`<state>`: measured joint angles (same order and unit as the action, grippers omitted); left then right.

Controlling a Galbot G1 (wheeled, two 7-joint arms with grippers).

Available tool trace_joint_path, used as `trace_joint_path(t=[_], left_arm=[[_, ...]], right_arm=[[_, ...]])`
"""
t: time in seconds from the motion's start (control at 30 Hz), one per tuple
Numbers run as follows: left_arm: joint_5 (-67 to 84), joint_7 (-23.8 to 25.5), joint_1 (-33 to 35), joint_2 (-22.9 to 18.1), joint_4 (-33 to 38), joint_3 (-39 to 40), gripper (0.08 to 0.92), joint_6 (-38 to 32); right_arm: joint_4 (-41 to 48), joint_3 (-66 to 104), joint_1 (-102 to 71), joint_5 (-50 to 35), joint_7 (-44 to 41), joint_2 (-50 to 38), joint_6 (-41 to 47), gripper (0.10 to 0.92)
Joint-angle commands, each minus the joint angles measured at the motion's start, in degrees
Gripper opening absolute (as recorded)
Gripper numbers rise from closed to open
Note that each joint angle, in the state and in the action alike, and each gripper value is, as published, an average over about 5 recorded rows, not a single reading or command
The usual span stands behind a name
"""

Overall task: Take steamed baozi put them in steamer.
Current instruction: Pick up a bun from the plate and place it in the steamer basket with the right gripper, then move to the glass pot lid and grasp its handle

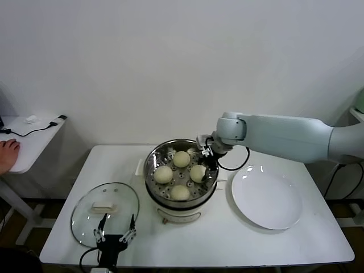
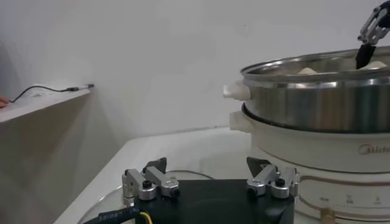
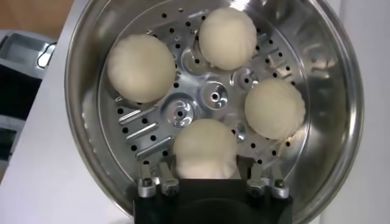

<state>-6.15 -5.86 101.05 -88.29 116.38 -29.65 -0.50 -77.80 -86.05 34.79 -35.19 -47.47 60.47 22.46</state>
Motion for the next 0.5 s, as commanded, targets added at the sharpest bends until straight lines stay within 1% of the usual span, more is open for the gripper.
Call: trace_joint_path(t=[0.03,0.1,0.17,0.27,0.33,0.5], left_arm=[[-0.1,0.1,0.0,0.2,-0.1,-0.2,0.823,0.1],[-0.1,0.2,-0.1,0.3,-0.2,-0.2,0.823,0.2],[-0.1,0.2,-0.3,0.4,-0.1,-0.2,0.823,0.3],[0.0,0.2,-0.6,0.4,-0.1,-0.2,0.823,0.6],[0.3,0.2,-0.8,0.4,0.0,-0.3,0.823,1.0],[3.2,-0.2,-1.8,0.9,0.3,-0.6,0.823,1.1]], right_arm=[[0.0,1.6,2.0,-1.8,-4.1,-1.1,-4.3,0.765],[-0.4,2.1,4.0,-3.8,-6.8,-2.4,-5.7,0.804],[-0.6,3.5,5.5,-6.8,-8.7,-4.1,-6.7,0.818],[-0.5,7.9,5.5,-11.0,-7.0,-7.4,-7.0,0.822],[0.0,12.8,3.2,-12.4,-0.8,-9.6,-6.9,0.822],[1.3,29.6,-9.3,-12.1,24.8,-15.4,-7.1,0.823]])
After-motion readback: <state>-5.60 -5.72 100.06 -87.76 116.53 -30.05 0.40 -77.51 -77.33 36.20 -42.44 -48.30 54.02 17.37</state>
